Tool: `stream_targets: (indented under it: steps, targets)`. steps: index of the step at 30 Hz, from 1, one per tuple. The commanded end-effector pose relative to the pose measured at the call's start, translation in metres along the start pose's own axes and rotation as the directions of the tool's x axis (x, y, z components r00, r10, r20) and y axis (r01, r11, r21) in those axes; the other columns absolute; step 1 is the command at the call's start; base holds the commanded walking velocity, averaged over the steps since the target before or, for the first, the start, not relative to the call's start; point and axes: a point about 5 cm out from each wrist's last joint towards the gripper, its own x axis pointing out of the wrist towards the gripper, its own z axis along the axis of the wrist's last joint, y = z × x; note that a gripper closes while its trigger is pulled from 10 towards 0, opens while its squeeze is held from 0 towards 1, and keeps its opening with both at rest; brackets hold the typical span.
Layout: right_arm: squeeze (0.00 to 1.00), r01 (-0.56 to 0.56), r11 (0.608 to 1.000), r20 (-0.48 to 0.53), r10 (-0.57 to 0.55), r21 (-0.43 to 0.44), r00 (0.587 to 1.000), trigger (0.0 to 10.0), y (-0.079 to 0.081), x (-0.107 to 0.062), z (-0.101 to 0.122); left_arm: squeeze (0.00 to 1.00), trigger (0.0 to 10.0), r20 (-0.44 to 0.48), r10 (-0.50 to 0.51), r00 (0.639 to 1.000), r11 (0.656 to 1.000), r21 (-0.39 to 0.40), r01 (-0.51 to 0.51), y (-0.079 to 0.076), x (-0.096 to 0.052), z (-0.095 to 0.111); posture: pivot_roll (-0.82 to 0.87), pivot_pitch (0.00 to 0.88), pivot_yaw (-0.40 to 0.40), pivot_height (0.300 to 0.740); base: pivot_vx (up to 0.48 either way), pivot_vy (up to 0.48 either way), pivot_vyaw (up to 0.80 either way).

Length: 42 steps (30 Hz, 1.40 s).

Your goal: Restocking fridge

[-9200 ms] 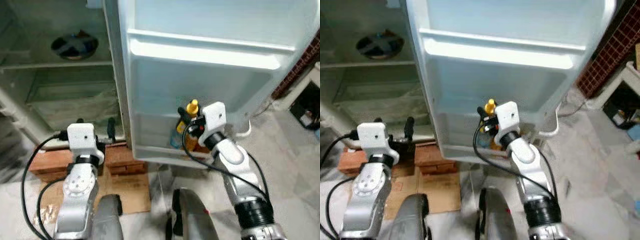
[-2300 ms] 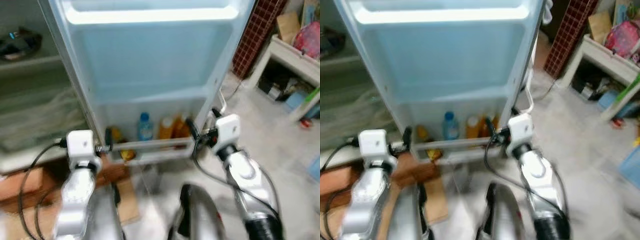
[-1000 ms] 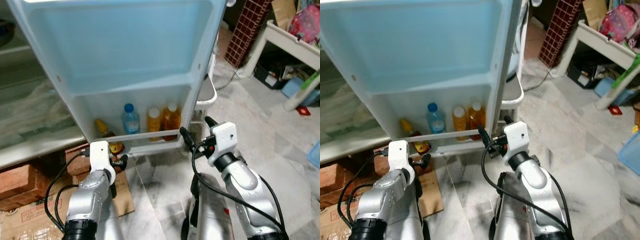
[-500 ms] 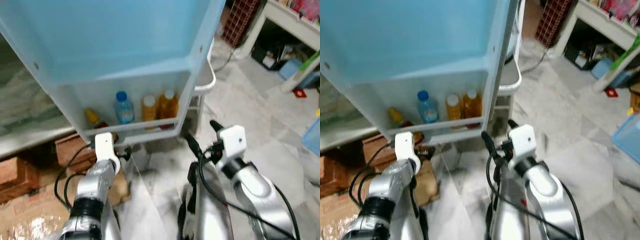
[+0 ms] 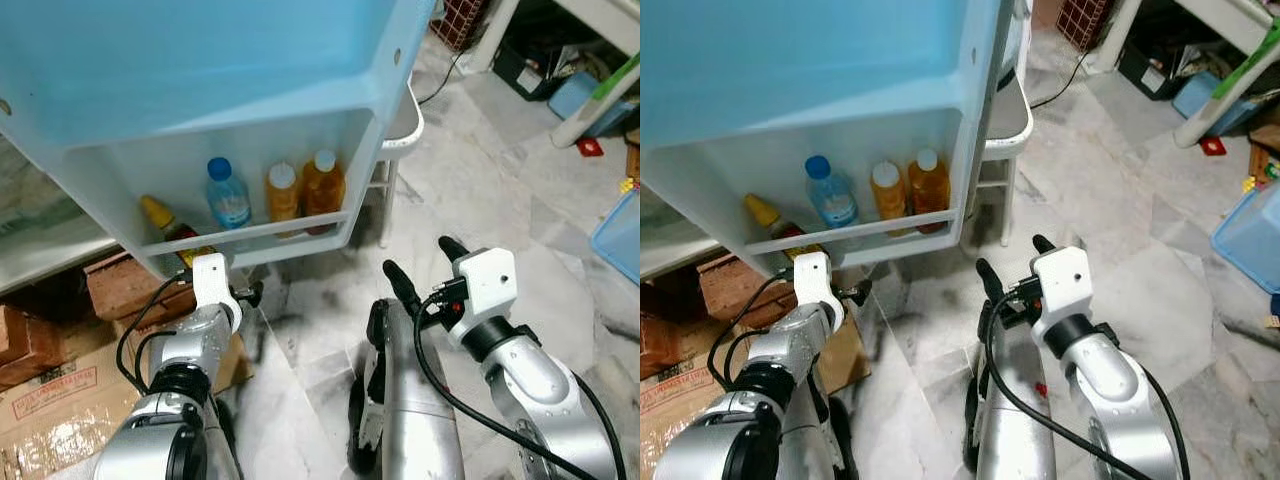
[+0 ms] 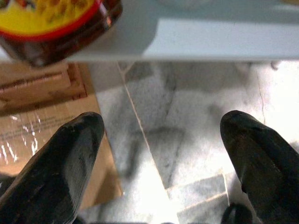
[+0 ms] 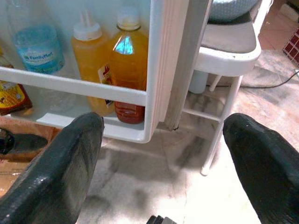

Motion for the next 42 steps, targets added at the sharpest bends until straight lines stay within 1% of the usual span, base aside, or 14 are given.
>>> stream_targets:
  steps: [1,4,7,9,11,13,14,17,24,25,29,34,40,42]
  targets:
    - [0.0,0.012,1.0,-0.015,-0.012,-0.001,1.0,10.0,-0.001,-0.005,0.0,0.0,10.0,0.024,0.003,1.0,1.0,0.014,-0.004,0.001,0.001,0.004,-0.21,0.321,-0.075,0.476,0.0,0.0,0.0]
    - [0.0,0.012,1.0,-0.02,-0.012,0.0,1.0,10.0,-0.001,-0.006,0.0,0.0,10.0,0.05,-0.005,0.999,1.0,0.024,0.004,0.0,0.003,0.008,-0.2,0.318,-0.075,0.476,0.0,0.0,0.0]
    - [0.0,0.01,1.0,-0.022,-0.01,-0.002,1.0,10.0,-0.001,-0.005,0.0,0.0,10.0,0.116,0.008,0.993,0.999,0.032,-0.011,-0.001,0.002,0.016,-0.2,0.313,-0.074,0.476,0.0,0.0,0.0]
    - [0.0,0.011,1.0,-0.022,-0.012,-0.002,1.0,10.0,-0.002,-0.005,0.0,0.0,10.0,0.138,0.021,0.99,0.999,0.034,-0.026,0.001,0.002,0.016,-0.2,0.311,-0.077,0.476,0.0,0.0,0.0]
    - [0.0,0.014,1.0,-0.021,-0.014,-0.004,1.0,10.0,-0.002,-0.004,0.001,0.0,10.0,0.119,0.057,0.991,0.998,0.03,-0.061,0.009,0.002,0.012,-0.21,0.309,-0.078,0.476,0.0,0.0,0.0]
    - [0.0,0.015,1.0,-0.021,-0.015,-0.005,1.0,10.0,-0.003,-0.005,0.001,0.0,10.0,0.123,0.061,0.99,0.998,0.021,-0.064,0.011,0.002,0.012,-0.21,0.307,-0.08,0.476,0.0,0.0,0.0]
    - [0.0,0.017,1.0,-0.023,-0.017,-0.006,1.0,10.0,-0.003,-0.006,0.001,0.0,10.0,0.14,0.065,0.988,0.997,0.033,-0.07,0.013,0.002,0.016,-0.22,0.306,-0.081,0.476,0.0,0.0,0.0]
    - [0.0,0.019,1.0,-0.029,-0.02,-0.009,0.999,10.0,-0.004,-0.007,0.0,0.0,10.0,0.161,0.077,0.984,0.996,0.027,-0.083,0.016,0.003,0.023,-0.22,0.305,-0.082,0.476,0.0,0.0,0.0]
    - [0.0,0.028,1.0,-0.03,-0.028,-0.01,0.999,10.0,-0.005,-0.008,0.0,0.0,10.0,0.207,0.091,0.974,0.994,0.048,-0.103,0.024,0.003,0.039,-0.23,0.301,-0.08,0.476,0.0,0.0,0.0]
    - [0.0,0.028,1.0,-0.03,-0.028,-0.009,0.999,10.0,-0.005,-0.008,0.0,0.0,10.0,0.219,0.098,0.971,0.993,0.039,-0.109,0.026,0.003,0.042,-0.23,0.302,-0.08,0.476,0.0,0.0,0.0]
    - [0.0,0.03,1.0,-0.033,-0.03,-0.007,0.999,10.0,-0.004,-0.008,-0.002,0.0,10.0,0.228,0.113,0.967,0.991,0.039,-0.125,0.031,0.003,0.051,-0.23,0.3,-0.081,0.476,0.0,0.0,0.0]
    - [0.0,0.032,0.999,-0.034,-0.032,-0.008,0.999,10.0,-0.005,-0.008,-0.002,0.0,10.0,0.228,0.131,0.965,0.989,0.039,-0.143,0.034,0.003,0.054,-0.24,0.297,-0.078,0.476,0.0,0.0,0.0]
    - [0.0,0.044,0.999,-0.034,-0.045,-0.013,0.998,10.0,-0.008,-0.006,-0.004,0.0,10.0,0.214,0.161,0.964,0.983,0.051,-0.175,0.039,0.002,0.046,-0.23,0.284,-0.07,0.476,0.0,0.0,0.0]
    - [0.0,0.042,0.999,-0.031,-0.043,-0.011,0.999,10.0,-0.007,-0.004,-0.004,0.0,10.0,0.179,0.192,0.965,0.98,0.011,-0.198,0.042,0.002,0.041,-0.23,0.274,-0.066,0.476,0.0,0.0,0.0]
